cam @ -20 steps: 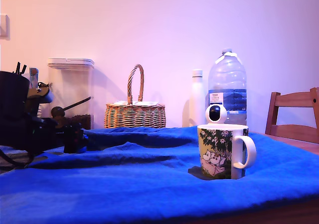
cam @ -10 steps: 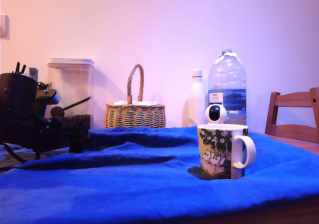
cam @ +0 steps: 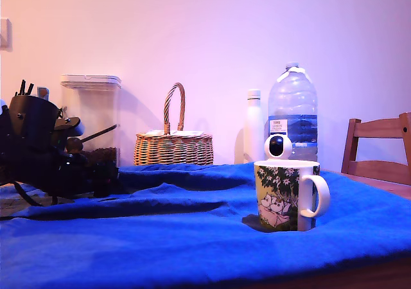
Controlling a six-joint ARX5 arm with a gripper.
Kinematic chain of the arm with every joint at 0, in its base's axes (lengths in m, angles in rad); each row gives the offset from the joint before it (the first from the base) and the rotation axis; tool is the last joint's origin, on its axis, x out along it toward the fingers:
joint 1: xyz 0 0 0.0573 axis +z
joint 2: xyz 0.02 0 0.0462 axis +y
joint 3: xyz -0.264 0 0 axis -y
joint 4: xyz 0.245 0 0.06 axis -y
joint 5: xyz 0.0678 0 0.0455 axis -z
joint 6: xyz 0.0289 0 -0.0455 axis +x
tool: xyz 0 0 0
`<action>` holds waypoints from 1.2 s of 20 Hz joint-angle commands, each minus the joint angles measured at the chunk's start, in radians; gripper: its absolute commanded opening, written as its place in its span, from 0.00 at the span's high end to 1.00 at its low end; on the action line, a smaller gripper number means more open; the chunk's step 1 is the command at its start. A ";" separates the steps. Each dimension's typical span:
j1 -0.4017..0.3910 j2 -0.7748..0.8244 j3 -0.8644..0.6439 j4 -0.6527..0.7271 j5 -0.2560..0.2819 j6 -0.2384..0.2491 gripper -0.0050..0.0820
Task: Pick up the coffee capsules on the table and drop them inside the coffee cup
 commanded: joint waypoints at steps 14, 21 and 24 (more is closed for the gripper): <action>0.002 0.048 0.064 -0.082 -0.006 0.001 0.72; 0.002 0.048 0.064 -0.082 0.003 0.005 0.76; 0.002 0.048 0.064 -0.077 0.041 0.042 0.76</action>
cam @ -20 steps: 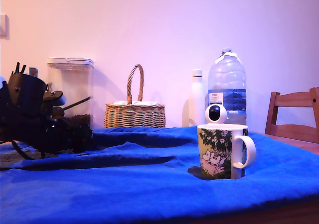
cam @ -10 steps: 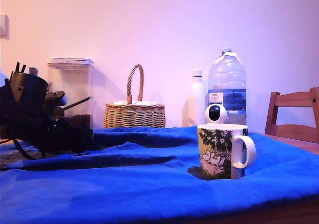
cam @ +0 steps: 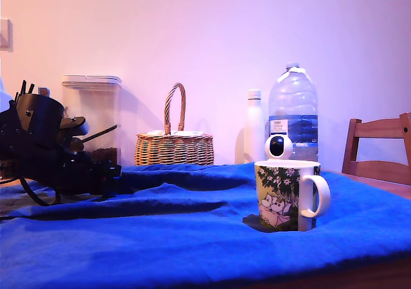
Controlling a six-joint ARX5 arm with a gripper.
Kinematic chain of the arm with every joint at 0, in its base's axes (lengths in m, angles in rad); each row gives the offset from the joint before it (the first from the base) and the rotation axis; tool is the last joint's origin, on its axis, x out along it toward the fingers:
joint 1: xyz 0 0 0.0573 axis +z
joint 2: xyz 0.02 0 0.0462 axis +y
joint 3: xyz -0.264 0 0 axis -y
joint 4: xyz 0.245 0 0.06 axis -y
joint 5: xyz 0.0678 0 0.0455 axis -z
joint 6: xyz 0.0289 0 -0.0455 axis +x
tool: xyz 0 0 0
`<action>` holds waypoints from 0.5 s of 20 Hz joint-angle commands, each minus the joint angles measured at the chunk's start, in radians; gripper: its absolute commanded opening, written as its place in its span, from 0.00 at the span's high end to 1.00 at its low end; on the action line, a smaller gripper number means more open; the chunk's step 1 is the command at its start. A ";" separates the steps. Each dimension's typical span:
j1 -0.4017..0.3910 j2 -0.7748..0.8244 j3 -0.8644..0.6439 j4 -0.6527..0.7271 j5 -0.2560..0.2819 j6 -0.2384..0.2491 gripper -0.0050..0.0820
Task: Pick up the coffee capsules on the table and drop them inside the coffee cup
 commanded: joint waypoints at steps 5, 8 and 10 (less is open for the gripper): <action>0.001 0.029 0.002 -0.022 0.086 0.029 0.76; 0.001 -0.008 -0.003 -0.062 0.131 0.059 0.76; 0.001 -0.041 -0.012 -0.073 0.150 0.067 0.76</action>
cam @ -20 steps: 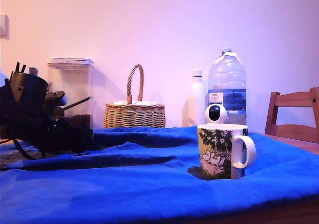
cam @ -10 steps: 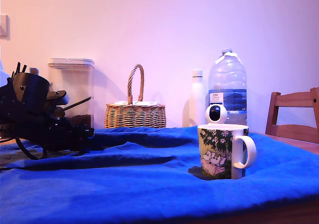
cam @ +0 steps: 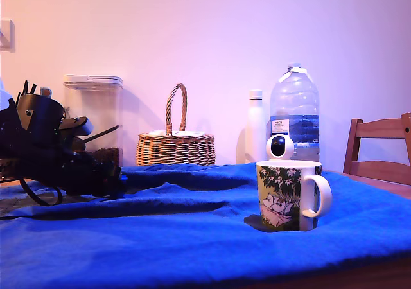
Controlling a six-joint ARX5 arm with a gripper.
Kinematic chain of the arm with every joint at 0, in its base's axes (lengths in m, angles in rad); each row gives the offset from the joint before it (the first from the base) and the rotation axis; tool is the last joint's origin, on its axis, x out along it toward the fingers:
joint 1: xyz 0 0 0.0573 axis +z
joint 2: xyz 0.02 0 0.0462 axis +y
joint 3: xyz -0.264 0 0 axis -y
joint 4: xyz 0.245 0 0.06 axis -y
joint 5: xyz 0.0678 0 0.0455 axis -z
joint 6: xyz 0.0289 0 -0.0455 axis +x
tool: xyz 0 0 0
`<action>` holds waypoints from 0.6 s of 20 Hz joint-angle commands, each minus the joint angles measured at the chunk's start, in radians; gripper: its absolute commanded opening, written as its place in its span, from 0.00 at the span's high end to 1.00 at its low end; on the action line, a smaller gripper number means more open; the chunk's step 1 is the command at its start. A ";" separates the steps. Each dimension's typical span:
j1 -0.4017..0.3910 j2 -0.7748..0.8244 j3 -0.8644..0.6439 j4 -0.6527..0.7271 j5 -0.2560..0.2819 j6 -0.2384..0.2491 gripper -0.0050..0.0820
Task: Pick up the coffee capsules on the table and drop them inside the coffee cup
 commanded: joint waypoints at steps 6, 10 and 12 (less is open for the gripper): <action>-0.003 -0.137 -0.050 -0.112 0.096 0.025 0.76; -0.003 -0.230 -0.113 -0.131 0.120 0.025 0.76; -0.003 -0.293 -0.164 -0.125 0.122 0.027 0.76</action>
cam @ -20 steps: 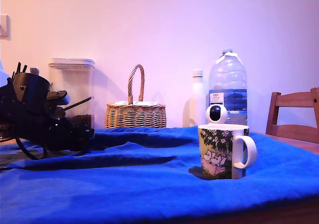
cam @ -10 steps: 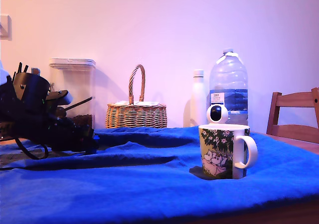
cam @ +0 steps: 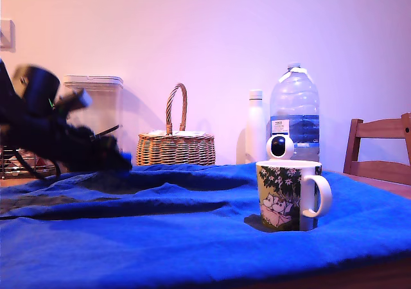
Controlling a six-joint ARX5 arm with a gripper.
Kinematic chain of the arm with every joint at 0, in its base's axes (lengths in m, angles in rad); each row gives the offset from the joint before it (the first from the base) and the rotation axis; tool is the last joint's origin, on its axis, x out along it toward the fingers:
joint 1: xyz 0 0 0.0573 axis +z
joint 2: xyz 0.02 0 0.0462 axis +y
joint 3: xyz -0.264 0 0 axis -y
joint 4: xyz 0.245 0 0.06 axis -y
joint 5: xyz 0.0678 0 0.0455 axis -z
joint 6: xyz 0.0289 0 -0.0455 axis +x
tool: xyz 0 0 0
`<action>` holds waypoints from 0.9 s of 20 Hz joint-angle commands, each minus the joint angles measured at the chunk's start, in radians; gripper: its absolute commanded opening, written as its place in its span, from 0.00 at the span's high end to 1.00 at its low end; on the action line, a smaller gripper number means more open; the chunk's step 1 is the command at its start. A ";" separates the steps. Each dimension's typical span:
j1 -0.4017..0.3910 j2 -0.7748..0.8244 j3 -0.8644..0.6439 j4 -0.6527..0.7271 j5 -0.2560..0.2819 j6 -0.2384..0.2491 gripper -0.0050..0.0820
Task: Pick up the coffee capsules on the table and drop them inside the coffee cup
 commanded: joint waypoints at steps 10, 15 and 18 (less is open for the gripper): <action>-0.042 -0.353 -0.292 0.029 0.023 -0.051 0.76; -0.121 -0.452 -0.382 0.026 0.019 -0.073 0.76; -0.173 -0.503 -0.425 0.021 0.019 -0.094 0.76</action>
